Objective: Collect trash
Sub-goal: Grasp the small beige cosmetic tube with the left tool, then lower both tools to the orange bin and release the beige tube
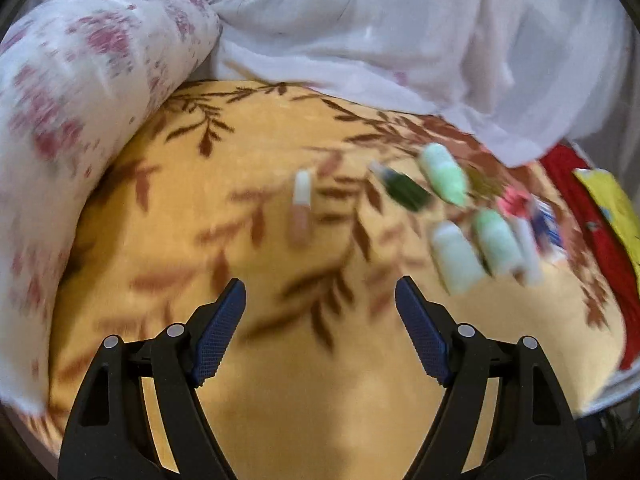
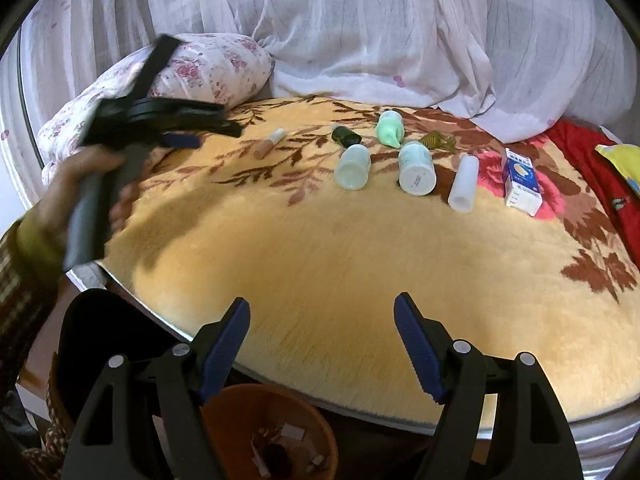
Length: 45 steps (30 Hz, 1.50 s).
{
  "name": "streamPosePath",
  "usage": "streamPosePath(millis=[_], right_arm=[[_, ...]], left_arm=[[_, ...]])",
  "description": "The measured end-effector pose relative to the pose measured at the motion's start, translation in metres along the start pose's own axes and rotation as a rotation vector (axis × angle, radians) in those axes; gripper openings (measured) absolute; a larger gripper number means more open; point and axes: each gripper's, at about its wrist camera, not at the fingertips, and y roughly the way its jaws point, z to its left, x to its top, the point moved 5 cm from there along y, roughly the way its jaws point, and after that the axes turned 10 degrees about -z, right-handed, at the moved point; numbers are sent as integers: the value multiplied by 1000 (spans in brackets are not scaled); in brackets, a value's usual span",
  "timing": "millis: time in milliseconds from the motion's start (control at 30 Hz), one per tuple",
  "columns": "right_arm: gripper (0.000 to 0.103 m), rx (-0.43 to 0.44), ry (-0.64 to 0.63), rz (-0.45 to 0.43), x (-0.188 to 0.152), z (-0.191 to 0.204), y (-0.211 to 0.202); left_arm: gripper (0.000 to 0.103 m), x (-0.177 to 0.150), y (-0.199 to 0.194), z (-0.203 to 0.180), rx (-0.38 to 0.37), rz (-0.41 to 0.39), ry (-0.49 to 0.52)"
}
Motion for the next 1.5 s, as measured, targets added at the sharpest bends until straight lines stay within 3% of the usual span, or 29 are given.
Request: streamPosePath(millis=[300,367,400,433,633,767,967,1167,1200,1267,1300,1400,1500], right_arm=[[73,-31,23,3,7,-21,17],[73,-39,24,8,8,-25,22],[73,-44,25,7,9,-27,24],[73,-45,26,7,11,-28,27],[73,-39,9,-7,45,-31,55],[73,-39,19,-12,82,-34,97],[73,-58,29,68,112,-25,172],[72,-109,29,180,116,-27,229],[69,-123,26,197,114,-28,235],[51,-147,32,250,108,-33,250],[43,-157,40,275,104,-36,255],[42,-143,60,231,105,-39,240],[42,-108,39,139,108,-27,196]], left_arm=[[75,19,101,4,123,82,0],[44,18,113,4,131,92,23],[22,16,118,4,124,110,31],[18,16,115,6,104,98,14],[18,2,54,-6,27,6,45],[18,-17,8,-6,-23,-36,43],[18,-45,-31,3,-38,-56,58],[18,-62,-47,7,-60,-47,61],[18,-65,-48,7,-63,-45,58],[18,-69,-51,5,-72,-42,56],[18,-71,-52,3,-76,-42,57],[18,-77,-58,-4,-96,-39,58],[18,-85,-68,-13,-124,-35,67]])
